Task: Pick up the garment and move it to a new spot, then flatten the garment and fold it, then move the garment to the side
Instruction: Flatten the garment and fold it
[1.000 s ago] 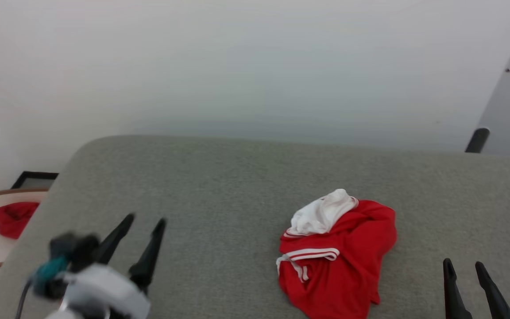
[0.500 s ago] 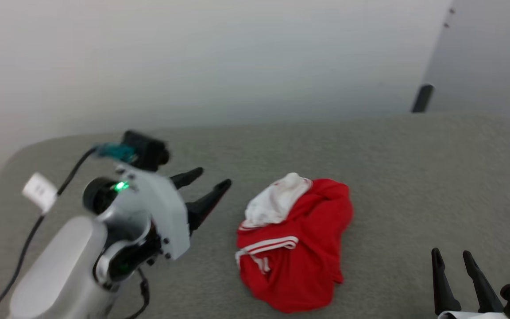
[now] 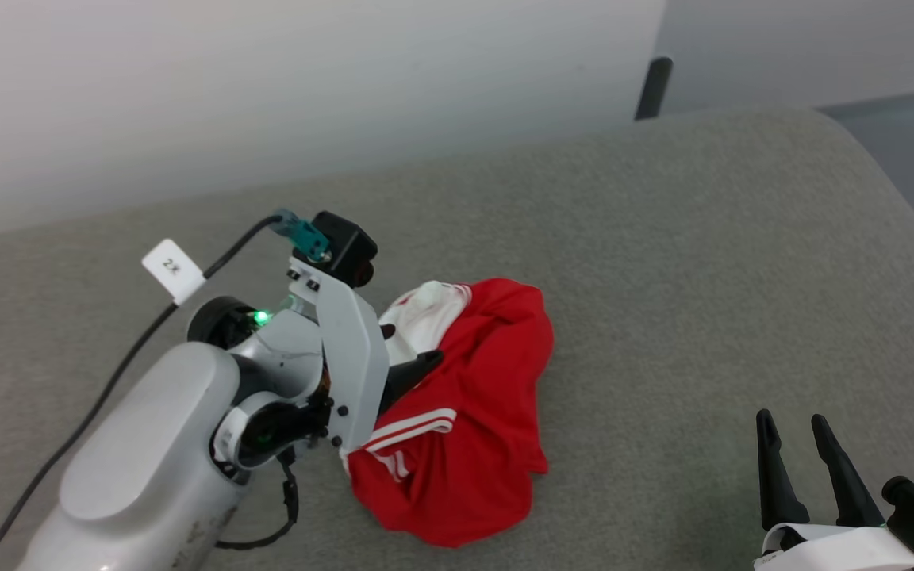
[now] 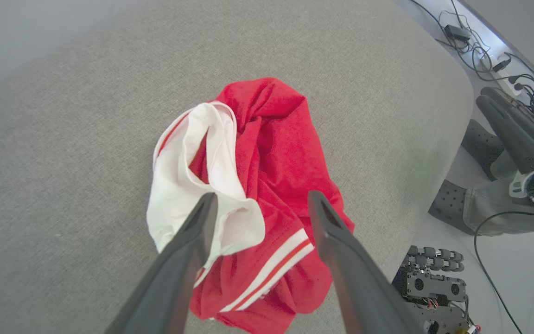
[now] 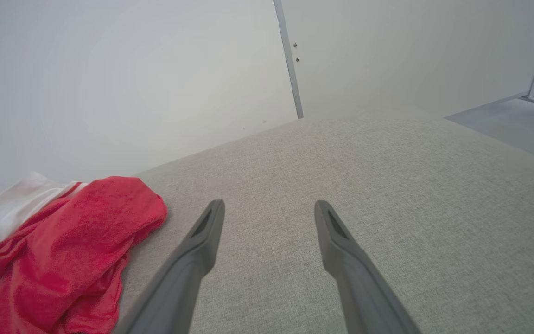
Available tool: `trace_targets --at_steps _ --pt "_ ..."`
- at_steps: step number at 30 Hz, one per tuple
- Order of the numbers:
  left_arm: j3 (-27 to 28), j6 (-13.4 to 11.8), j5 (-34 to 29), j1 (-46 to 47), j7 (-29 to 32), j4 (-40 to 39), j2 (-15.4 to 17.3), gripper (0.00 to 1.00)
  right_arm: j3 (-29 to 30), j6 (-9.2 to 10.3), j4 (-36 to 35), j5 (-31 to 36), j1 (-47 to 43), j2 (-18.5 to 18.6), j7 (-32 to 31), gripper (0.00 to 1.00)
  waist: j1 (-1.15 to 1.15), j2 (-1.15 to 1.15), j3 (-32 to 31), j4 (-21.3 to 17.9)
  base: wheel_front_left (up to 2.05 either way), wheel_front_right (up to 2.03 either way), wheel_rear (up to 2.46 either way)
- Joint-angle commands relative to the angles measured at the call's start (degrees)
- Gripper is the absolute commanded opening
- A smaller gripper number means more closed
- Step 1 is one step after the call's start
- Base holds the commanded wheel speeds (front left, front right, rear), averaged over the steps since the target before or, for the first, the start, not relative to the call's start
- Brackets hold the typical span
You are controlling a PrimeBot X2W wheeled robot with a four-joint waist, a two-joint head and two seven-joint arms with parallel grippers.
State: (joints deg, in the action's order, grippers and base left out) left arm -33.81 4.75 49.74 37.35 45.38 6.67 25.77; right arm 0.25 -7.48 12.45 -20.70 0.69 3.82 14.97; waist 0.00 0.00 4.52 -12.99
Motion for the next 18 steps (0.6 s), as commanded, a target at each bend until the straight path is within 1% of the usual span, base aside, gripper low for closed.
trace_targets --at_steps 1,8,11,13,14,15,16,17,18 --pt "-0.09 0.07 -0.30 0.55 -0.06 0.17 -0.19 1.00 0.03 -0.02 -0.16 -0.48 0.50 -0.18 0.28 1.00 0.00 0.00 2.97 -2.92 0.00 0.00 0.00" --pt "-2.39 0.53 -2.21 1.25 0.71 3.88 -0.05 1.00 0.08 -0.02 -0.79 -0.62 1.40 -0.63 0.30 1.00 0.00 0.00 4.93 -3.89 0.00 0.00 0.00" --pt "-3.42 0.21 -3.81 1.80 0.75 6.00 0.36 1.00 0.10 -0.02 -0.81 -0.68 1.82 -0.77 0.30 1.00 0.00 0.00 5.50 -3.87 0.00 0.00 0.00" --pt "-3.50 -0.14 -3.94 2.08 0.66 7.37 -0.13 1.00 0.04 -0.02 -0.78 -0.73 2.09 -0.82 0.31 1.00 0.00 0.00 5.77 -3.75 0.00 0.00 0.00" --pt "-3.45 -0.27 -3.64 2.20 0.78 7.89 -0.41 0.86 -0.02 -0.02 -0.75 -0.74 2.21 -0.84 0.31 1.00 0.00 0.00 5.85 -3.69 0.00 0.00 0.00" --pt "-3.39 -0.32 -3.42 2.50 0.92 8.20 -0.46 0.52 -0.05 -0.02 -0.71 -0.72 2.35 -0.86 0.31 1.00 0.00 0.00 5.92 -3.61 0.00 0.00 0.00" --pt "-3.33 -0.29 -3.09 2.72 1.22 8.42 -0.52 0.29 -0.04 -0.02 -0.69 -0.69 2.46 -0.89 0.31 1.00 0.00 0.00 5.94 -3.50 0.00 0.00 0.00" --pt "-3.28 -0.37 -2.92 2.92 1.66 8.57 -0.59 0.16 0.01 -0.02 -0.66 -0.65 2.47 -0.91 0.31 1.00 0.00 0.00 5.91 -3.37 0.00 0.00 0.00" --pt "-3.32 -0.63 -2.63 3.08 2.44 8.77 -0.64 0.00 0.09 -0.02 -0.62 -0.62 2.39 -0.93 0.31 1.00 0.00 0.00 5.84 -3.21 0.00 0.00 0.00"
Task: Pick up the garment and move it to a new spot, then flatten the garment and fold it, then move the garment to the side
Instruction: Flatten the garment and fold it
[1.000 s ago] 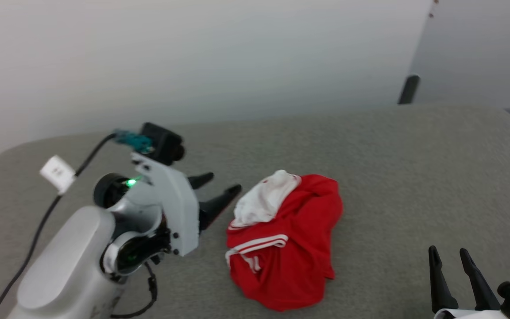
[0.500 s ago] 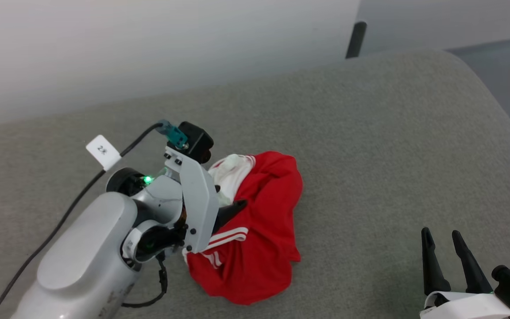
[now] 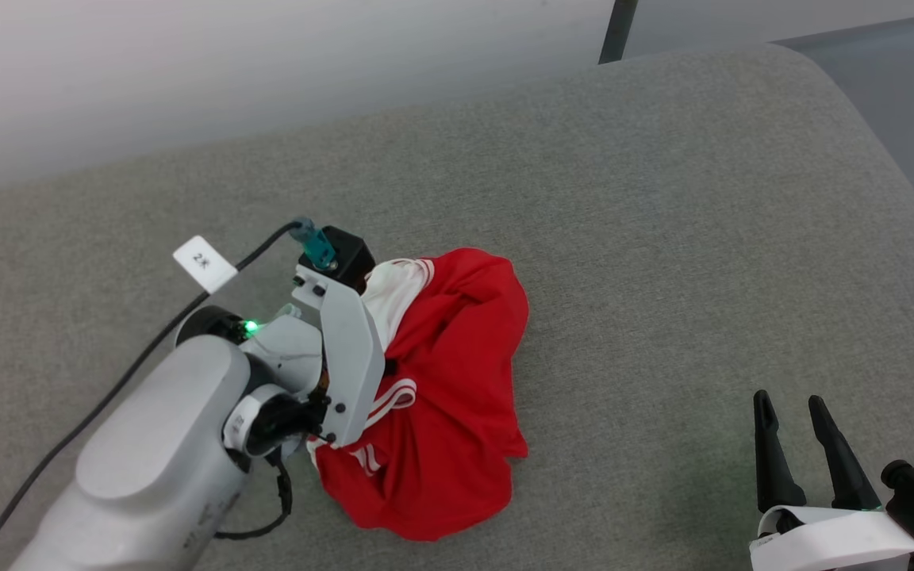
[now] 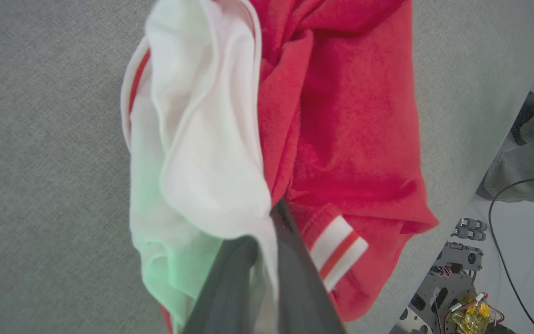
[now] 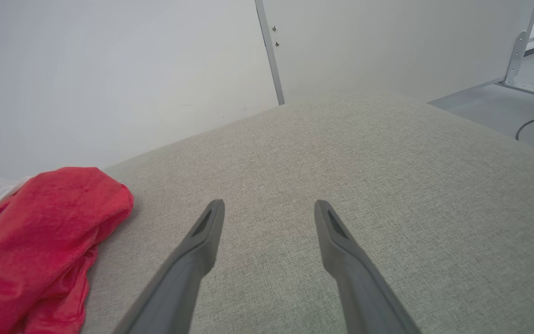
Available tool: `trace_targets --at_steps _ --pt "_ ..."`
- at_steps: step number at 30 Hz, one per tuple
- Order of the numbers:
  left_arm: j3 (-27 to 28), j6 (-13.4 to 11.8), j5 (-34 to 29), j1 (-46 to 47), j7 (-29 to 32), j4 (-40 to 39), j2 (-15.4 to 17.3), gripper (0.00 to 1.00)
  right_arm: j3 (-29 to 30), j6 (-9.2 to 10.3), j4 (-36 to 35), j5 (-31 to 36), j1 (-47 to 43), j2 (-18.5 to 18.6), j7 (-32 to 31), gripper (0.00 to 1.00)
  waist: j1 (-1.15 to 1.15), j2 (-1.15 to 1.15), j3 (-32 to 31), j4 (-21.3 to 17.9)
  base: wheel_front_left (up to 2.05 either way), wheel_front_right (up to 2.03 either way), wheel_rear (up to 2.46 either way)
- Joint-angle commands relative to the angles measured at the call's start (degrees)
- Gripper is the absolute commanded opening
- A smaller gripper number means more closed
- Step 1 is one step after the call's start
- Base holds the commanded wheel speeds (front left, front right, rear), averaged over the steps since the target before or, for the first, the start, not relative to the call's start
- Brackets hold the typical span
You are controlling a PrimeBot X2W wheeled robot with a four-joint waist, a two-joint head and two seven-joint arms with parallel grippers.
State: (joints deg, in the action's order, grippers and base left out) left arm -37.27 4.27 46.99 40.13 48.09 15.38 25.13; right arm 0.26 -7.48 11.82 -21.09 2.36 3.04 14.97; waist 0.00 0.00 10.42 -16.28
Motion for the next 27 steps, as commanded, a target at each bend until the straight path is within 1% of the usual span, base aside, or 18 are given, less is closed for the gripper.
trace_targets --at_steps 1,4,7,11,16,20,27 --pt "-0.12 0.01 0.30 0.60 0.45 -0.04 0.13 0.00 0.16 -0.02 0.07 -0.16 0.63 -0.15 0.31 1.00 0.00 0.00 -0.12 0.25 0.00 0.00 0.00" --pt "0.23 -0.45 1.06 1.41 1.83 -0.59 0.21 0.00 0.22 -0.02 0.27 -0.04 0.49 -0.18 0.30 1.00 0.00 0.00 -0.39 0.84 0.00 0.00 0.00" --pt "1.12 -1.62 1.76 2.16 2.51 -1.38 0.30 0.00 0.28 -0.02 0.31 -0.27 0.26 -0.18 0.31 1.00 0.00 0.00 -0.79 1.55 0.00 0.00 0.00" --pt "2.20 -2.98 2.46 2.23 3.61 -2.96 1.20 0.00 0.51 -0.02 0.22 -0.46 -0.30 -0.19 0.31 1.00 0.00 0.00 -1.37 2.73 0.00 0.00 0.00" --pt "4.51 -4.80 2.97 1.35 3.21 -4.90 3.69 0.00 1.06 -0.02 0.13 -0.08 -0.59 -0.20 0.30 1.00 0.00 0.00 -2.10 4.61 0.00 0.00 0.00" --pt "6.43 -6.56 3.19 -0.17 2.78 -5.62 6.30 0.00 1.27 -0.02 0.08 0.27 -0.71 -0.19 0.31 1.00 0.00 0.00 -2.64 6.14 0.00 0.00 0.00" --pt "9.21 -10.02 3.11 -4.88 2.19 -4.76 11.15 0.00 1.56 -0.02 -0.05 0.51 -0.89 -0.18 0.31 1.00 0.00 0.00 -3.15 8.04 0.00 0.00 0.00"
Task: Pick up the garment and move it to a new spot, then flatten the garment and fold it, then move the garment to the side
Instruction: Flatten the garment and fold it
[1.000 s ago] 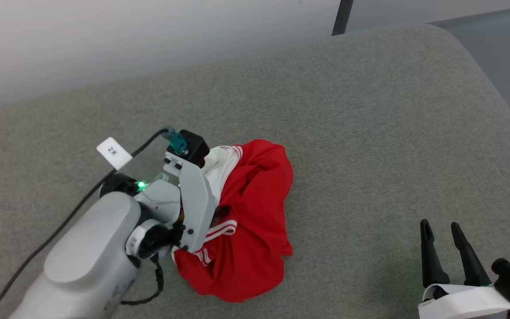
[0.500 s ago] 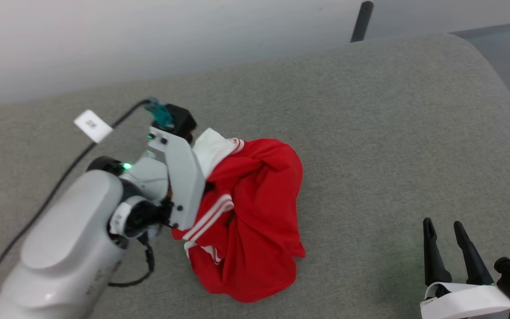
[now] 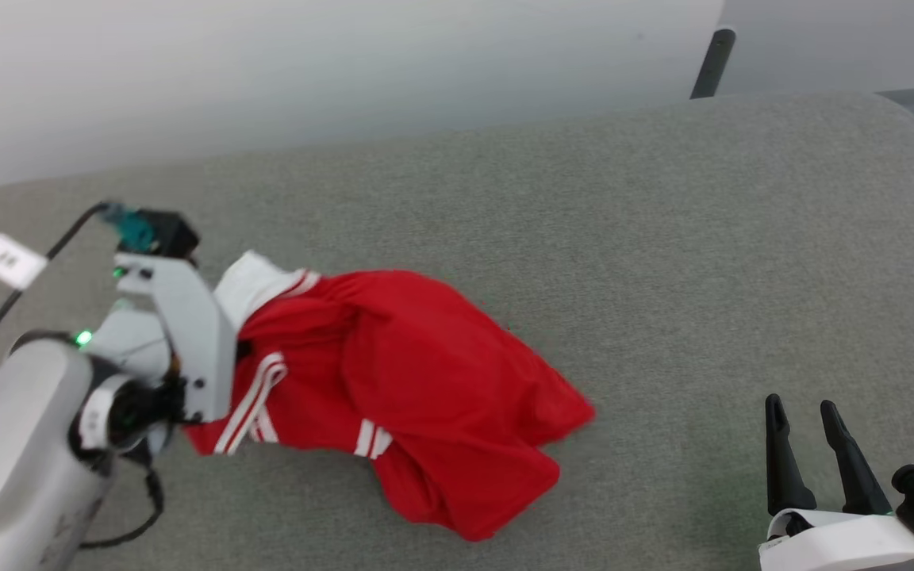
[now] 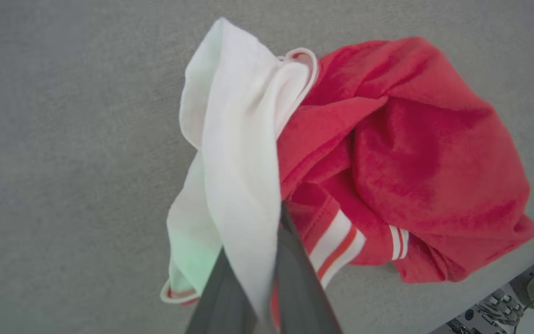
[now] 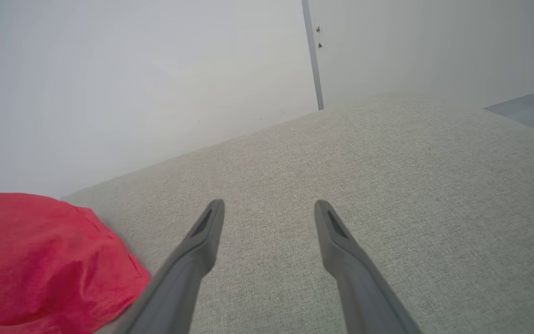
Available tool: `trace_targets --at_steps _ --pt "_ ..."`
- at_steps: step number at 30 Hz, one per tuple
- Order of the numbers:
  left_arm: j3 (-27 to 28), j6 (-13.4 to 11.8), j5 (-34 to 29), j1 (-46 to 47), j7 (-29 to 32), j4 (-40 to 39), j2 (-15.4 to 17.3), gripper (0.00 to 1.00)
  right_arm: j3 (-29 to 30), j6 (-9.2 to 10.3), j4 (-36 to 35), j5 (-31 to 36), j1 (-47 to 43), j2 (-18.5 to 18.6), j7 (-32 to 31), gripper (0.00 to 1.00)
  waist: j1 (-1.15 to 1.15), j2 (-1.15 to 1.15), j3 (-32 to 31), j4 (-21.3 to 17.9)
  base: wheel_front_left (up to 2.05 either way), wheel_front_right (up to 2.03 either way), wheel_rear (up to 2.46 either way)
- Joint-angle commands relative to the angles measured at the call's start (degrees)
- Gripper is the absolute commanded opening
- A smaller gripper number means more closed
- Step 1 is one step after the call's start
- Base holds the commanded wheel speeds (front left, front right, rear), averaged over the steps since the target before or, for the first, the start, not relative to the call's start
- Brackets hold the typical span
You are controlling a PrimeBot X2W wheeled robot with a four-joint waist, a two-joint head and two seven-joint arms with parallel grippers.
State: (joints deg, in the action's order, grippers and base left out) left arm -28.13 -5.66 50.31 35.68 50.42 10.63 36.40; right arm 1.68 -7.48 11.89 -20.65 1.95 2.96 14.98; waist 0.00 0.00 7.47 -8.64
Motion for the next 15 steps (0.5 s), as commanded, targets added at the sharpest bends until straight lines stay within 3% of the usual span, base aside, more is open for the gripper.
trace_targets --at_steps 1,7,11,12,13,15 --pt "0.66 -0.47 0.00 -1.05 -0.57 0.43 0.63 0.00 0.18 -0.02 -0.16 0.12 -0.52 -0.11 0.30 1.00 0.00 0.00 -0.18 0.56 0.00 0.00 0.00" --pt "2.20 -3.01 0.81 -5.69 -1.65 3.68 2.57 0.00 0.45 -0.02 -0.08 0.26 -0.44 -0.11 0.30 1.00 0.00 0.00 -0.26 1.37 0.00 0.00 0.00" --pt "1.95 -3.32 -0.04 -7.87 -2.94 6.59 3.35 0.00 0.44 -0.02 0.17 0.29 0.01 -0.05 0.30 1.00 0.00 0.00 -0.32 1.70 0.00 0.00 0.00" --pt "1.96 -3.29 0.07 -8.08 -3.10 7.22 3.24 0.04 0.44 -0.02 0.22 0.24 0.01 0.01 0.30 1.00 0.00 0.00 -0.42 1.80 0.00 0.00 0.00" --pt "1.87 -3.21 0.13 -8.01 -3.21 7.54 3.02 0.16 0.50 -0.02 0.29 0.21 -0.05 0.07 0.30 1.00 0.00 0.00 -0.62 1.94 0.00 0.00 0.00" --pt "1.77 -2.96 0.24 -7.88 -3.43 7.94 2.78 0.52 0.45 -0.02 0.40 0.11 -0.39 0.17 0.30 1.00 0.00 0.00 -1.17 2.35 0.00 0.00 0.00"
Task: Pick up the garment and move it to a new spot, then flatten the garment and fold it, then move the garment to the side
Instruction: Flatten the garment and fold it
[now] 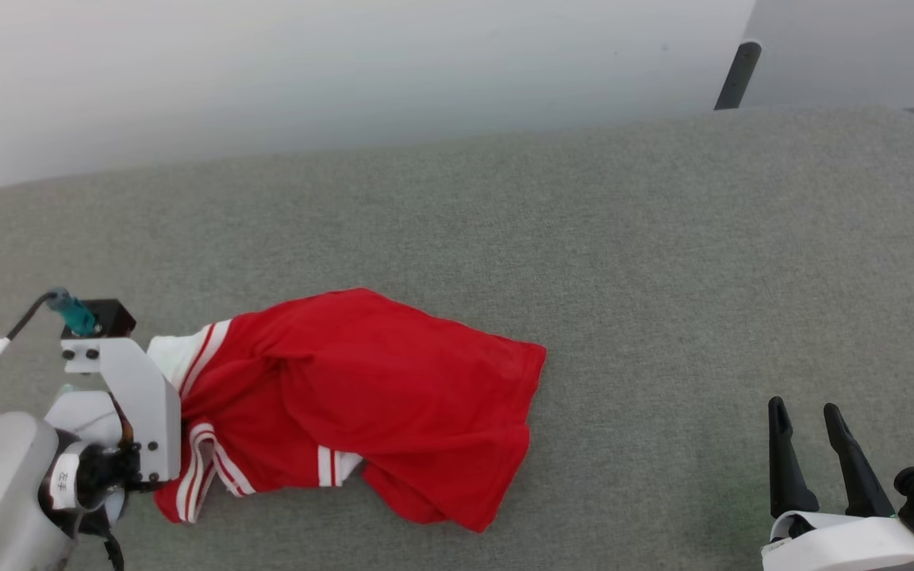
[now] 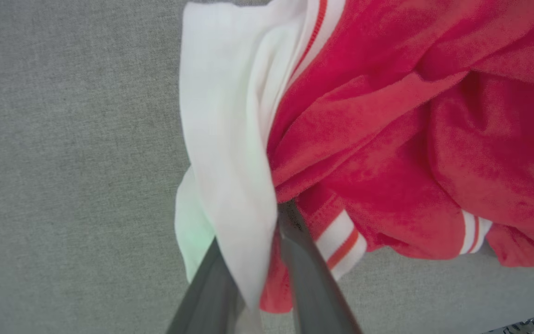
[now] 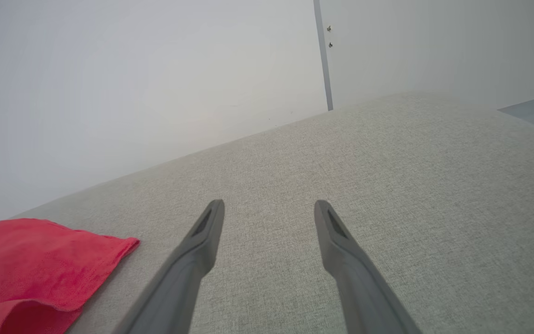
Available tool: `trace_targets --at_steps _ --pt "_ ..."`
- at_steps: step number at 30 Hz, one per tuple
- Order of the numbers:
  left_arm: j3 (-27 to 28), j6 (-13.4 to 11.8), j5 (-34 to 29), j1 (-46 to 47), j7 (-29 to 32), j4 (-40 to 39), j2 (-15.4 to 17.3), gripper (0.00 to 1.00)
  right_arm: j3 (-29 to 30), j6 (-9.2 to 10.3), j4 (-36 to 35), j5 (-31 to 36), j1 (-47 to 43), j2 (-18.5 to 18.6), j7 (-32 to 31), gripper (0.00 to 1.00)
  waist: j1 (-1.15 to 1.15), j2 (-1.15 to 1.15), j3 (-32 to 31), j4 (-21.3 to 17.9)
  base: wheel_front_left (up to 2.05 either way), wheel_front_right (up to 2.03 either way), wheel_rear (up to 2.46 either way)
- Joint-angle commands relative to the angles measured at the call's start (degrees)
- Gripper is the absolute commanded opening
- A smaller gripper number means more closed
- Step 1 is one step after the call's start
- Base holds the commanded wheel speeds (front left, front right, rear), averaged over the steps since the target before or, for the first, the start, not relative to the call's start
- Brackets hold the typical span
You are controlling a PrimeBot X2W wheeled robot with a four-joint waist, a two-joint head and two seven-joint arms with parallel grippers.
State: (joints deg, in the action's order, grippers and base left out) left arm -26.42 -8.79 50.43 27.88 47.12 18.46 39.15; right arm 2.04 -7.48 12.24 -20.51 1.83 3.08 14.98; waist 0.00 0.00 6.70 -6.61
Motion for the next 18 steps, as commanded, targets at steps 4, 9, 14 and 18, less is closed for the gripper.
trace_targets --at_steps 4,9,14,18 --pt "0.12 1.30 0.17 0.63 -1.77 -0.90 -0.75 1.00 -0.68 -0.02 0.44 0.16 -1.29 0.61 0.30 1.00 0.00 0.00 -2.12 1.45 0.00 0.00 0.00" --pt "0.47 2.70 0.15 -0.45 -4.97 -3.64 -1.12 1.00 -1.90 -0.02 1.01 0.36 -2.75 1.21 0.29 1.00 0.00 0.00 -5.80 3.28 0.00 0.00 0.00" --pt "1.19 4.48 -1.15 -2.00 -10.78 -6.90 -1.04 1.00 -3.64 -0.02 1.41 -0.10 -3.68 1.60 0.22 1.00 0.00 0.00 -8.22 5.25 0.00 0.00 0.00" --pt "2.01 6.42 -3.09 -4.01 -19.22 -9.31 -1.59 1.00 -5.23 -0.02 1.38 -0.56 -4.36 1.90 -0.69 1.00 0.00 0.00 -9.97 8.09 0.00 0.00 0.00"
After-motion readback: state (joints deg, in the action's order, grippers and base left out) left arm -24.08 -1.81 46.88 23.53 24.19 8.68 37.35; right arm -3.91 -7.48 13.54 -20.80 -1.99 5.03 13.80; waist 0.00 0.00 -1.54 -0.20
